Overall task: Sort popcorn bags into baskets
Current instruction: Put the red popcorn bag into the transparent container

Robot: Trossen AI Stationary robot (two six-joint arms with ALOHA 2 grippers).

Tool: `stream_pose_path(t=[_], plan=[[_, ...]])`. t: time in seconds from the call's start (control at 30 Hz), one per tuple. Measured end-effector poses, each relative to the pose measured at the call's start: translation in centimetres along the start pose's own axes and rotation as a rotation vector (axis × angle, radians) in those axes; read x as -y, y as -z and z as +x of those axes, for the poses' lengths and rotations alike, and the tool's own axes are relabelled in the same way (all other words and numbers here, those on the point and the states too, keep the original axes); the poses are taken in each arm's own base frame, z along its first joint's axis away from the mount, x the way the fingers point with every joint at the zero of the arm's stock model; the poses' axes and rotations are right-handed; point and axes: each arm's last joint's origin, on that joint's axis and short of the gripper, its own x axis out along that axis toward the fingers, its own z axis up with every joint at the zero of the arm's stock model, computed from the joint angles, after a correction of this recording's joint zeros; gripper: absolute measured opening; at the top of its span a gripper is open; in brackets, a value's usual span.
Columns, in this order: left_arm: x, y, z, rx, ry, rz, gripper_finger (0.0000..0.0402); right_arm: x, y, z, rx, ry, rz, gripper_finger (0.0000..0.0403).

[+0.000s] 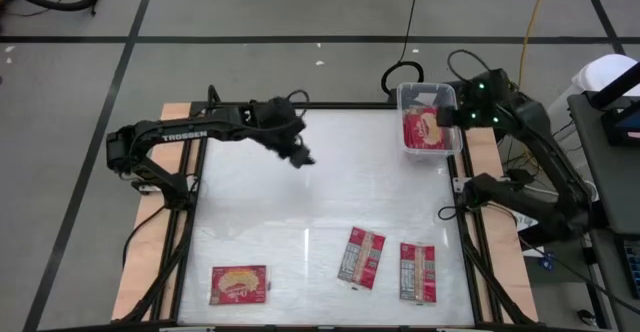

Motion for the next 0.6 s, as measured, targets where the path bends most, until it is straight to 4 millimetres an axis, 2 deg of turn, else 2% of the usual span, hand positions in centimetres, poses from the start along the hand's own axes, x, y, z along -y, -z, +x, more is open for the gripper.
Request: stream_pose_path(t=[0.1,0.2,0.33,0.43,0.6], plan=[[-1.2,2.5,-0.1,-0.196,-0.193,-0.096,0.0166,-1.4,0.1,-1.4,0.096,-0.194,-0.02,0.0114],[-1.3,5.1,-0.3,-0.387,-0.307,-0.093,0.0166,-2.6,0.4,-2.5,0.156,-0.341,-0.037,0.0114],[-1.1,9.1,0.4,-0.587,-0.371,-0.031,0.0166,-3.7,0.5,-3.1,0.195,-0.439,-0.083,0.0114],[-0.7,12.6,1.5,-0.699,-0.38,-0.023,0.0166,-4.2,0.6,-3.2,0.198,-0.465,-0.139,0.0114],[0.8,18.2,2.4,-0.89,-0.399,-0.126,0.0166,-4.8,1.1,-3.2,0.164,-0.516,-0.212,0.0114]])
